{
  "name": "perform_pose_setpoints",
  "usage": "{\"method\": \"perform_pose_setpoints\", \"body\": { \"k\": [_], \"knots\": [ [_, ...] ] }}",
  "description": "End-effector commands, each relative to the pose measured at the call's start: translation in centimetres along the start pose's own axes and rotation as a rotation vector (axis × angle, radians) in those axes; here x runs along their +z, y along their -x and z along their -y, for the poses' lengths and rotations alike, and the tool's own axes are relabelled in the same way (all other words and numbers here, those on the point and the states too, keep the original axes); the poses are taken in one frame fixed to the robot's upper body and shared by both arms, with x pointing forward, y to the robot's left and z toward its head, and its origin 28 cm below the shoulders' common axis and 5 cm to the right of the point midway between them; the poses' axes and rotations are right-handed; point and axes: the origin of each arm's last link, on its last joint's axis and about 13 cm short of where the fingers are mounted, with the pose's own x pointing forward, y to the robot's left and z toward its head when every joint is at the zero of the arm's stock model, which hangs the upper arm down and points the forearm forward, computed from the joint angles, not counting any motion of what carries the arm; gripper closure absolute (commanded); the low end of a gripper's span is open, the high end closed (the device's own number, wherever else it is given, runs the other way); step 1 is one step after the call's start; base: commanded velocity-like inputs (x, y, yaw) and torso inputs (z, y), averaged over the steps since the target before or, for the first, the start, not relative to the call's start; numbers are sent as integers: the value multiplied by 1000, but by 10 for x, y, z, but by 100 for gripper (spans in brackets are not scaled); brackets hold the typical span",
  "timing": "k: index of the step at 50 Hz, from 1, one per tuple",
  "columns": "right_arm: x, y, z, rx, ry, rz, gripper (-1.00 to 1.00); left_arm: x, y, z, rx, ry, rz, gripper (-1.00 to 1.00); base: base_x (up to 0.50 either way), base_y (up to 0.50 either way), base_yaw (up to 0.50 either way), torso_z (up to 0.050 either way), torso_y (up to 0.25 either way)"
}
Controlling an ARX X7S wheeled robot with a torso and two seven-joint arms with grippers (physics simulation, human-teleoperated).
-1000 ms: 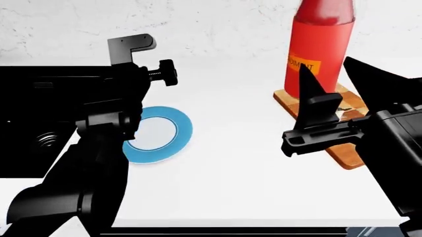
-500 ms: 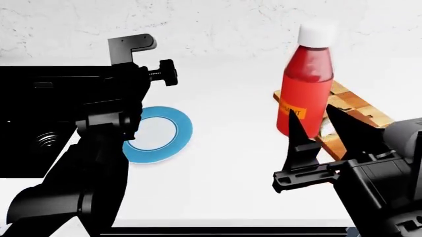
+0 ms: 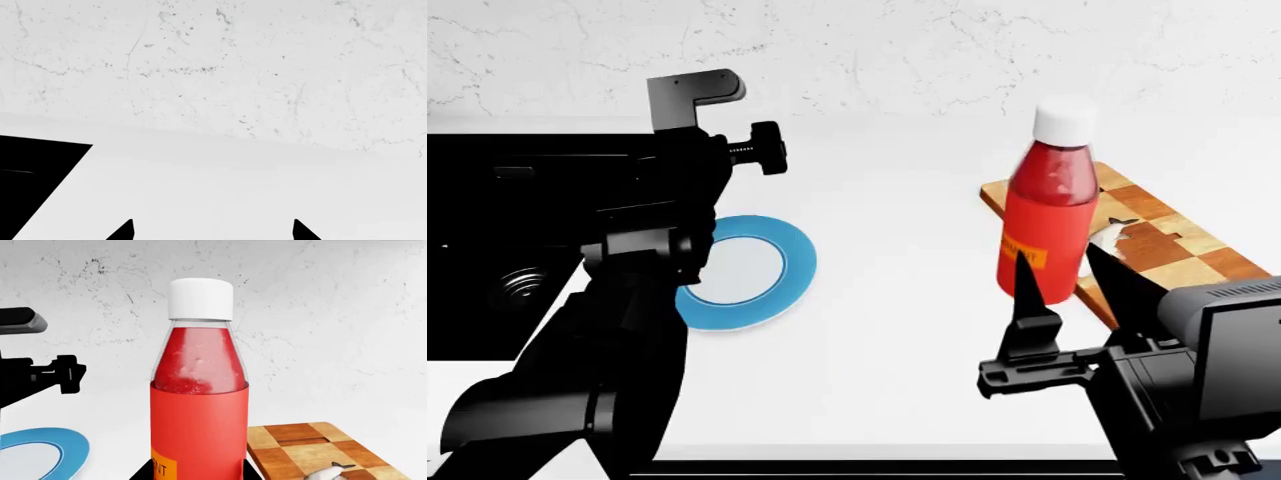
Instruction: Pick the fish from the plate and place it on the cutting board. Then pick the condiment bottle from the cabinet and place it next to the cutting board.
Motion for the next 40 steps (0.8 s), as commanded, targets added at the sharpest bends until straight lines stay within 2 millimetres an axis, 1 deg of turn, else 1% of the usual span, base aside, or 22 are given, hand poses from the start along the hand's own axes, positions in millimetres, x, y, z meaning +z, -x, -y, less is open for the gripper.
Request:
{"method": "perform_pose_setpoints", "body": {
  "k": [1, 17, 27, 40],
  "knots": [
    [-11, -1, 3, -27, 19, -4, 100, 0, 0, 0, 0, -4, 0, -100, 0, 0, 0, 0, 0],
    [-26, 8, 10, -59, 5, 7, 100, 1, 0, 1, -1, -7, 2, -100, 0, 0, 0, 0, 1],
    [-38, 10, 10, -57, -8, -11, 100, 0, 0, 0, -1, -6, 4, -100, 0, 0, 0, 1, 0],
    [-47, 11, 15, -78, -14, -27, 100, 0, 0, 1, -1, -10, 5, -100, 0, 0, 0, 0, 0]
  ]
}}
